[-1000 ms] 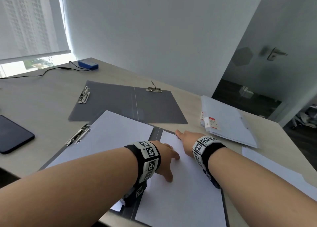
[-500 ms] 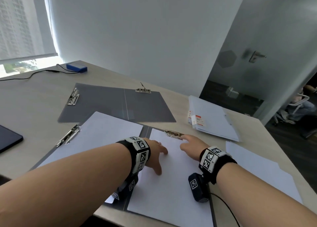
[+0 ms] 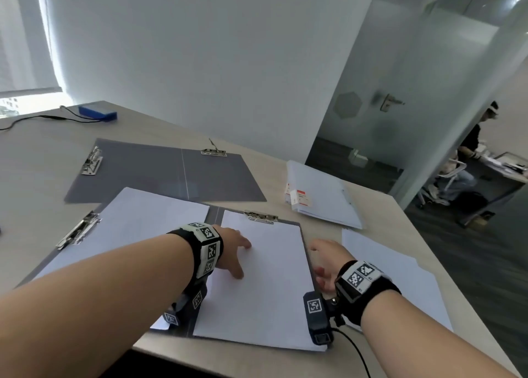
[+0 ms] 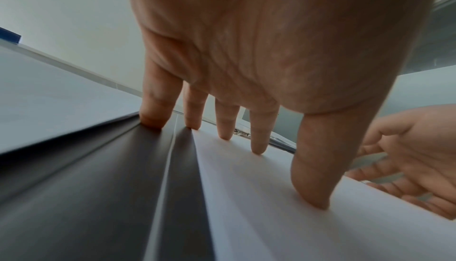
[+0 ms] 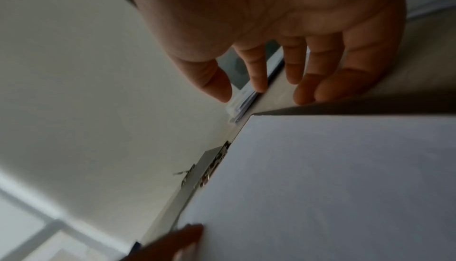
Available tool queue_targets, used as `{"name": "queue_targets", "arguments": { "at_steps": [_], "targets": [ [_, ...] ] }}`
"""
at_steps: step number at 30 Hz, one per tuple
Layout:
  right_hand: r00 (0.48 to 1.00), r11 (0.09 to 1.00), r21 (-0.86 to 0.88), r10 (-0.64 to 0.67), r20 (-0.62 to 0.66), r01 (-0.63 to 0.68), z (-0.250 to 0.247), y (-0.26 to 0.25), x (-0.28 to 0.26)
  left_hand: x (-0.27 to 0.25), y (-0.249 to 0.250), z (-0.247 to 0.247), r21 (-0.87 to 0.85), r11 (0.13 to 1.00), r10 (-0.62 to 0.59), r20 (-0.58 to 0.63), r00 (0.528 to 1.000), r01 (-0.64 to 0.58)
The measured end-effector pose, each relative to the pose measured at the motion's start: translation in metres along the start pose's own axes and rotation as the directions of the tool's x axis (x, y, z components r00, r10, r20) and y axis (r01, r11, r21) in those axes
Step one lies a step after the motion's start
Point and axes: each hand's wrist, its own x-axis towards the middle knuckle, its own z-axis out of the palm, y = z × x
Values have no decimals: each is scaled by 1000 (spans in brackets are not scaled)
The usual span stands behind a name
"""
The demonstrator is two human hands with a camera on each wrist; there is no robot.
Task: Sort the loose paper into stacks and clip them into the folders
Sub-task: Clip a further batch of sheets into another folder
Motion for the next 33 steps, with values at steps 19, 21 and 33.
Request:
{"name": "queue_targets", "arguments": {
  "at_steps": [19, 21, 33],
  "targets": [
    [831, 814, 355, -535, 152, 459, -41, 13, -38, -23, -11, 10, -811, 504, -393, -522, 757, -297],
    [823, 771, 422, -560, 94, 477, -53, 13, -35, -28, -7, 15, -865, 359, -415, -485, 769, -352],
    [896, 690, 605, -433, -95, 398, -105, 28, -6, -6, 23, 24, -943, -314, -198, -46, 979, -107]
  ]
}}
